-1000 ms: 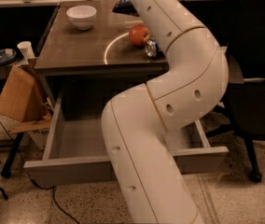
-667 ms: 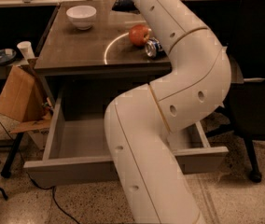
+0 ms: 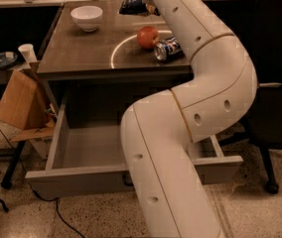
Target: Pick blue chip bag from top drawer and place on counter
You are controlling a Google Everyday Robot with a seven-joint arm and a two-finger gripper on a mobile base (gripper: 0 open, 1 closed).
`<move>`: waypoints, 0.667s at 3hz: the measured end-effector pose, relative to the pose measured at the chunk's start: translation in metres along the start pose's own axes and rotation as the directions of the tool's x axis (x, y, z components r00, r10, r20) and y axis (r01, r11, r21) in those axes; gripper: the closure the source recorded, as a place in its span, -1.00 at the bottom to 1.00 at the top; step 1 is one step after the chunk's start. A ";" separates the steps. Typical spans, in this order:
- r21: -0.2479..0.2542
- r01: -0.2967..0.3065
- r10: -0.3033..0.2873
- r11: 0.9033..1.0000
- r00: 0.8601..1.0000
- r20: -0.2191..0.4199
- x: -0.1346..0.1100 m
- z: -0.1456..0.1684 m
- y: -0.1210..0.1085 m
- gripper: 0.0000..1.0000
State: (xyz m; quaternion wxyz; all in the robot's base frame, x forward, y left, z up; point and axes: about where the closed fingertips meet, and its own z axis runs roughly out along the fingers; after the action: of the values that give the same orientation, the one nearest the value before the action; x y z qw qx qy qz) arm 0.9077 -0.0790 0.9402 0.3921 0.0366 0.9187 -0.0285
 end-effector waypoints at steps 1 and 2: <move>-0.062 0.073 -0.074 0.995 0.997 -0.015 0.006 0.002 0.002 0.70; -0.104 0.119 -0.121 0.987 0.992 -0.018 0.009 0.002 0.003 0.23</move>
Offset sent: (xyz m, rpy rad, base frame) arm 0.0525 -0.0069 0.0334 -0.0160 0.0370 0.2324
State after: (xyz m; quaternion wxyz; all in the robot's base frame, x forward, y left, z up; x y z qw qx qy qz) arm 0.9028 -0.0762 0.9324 0.3798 -0.0386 0.9242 -0.0044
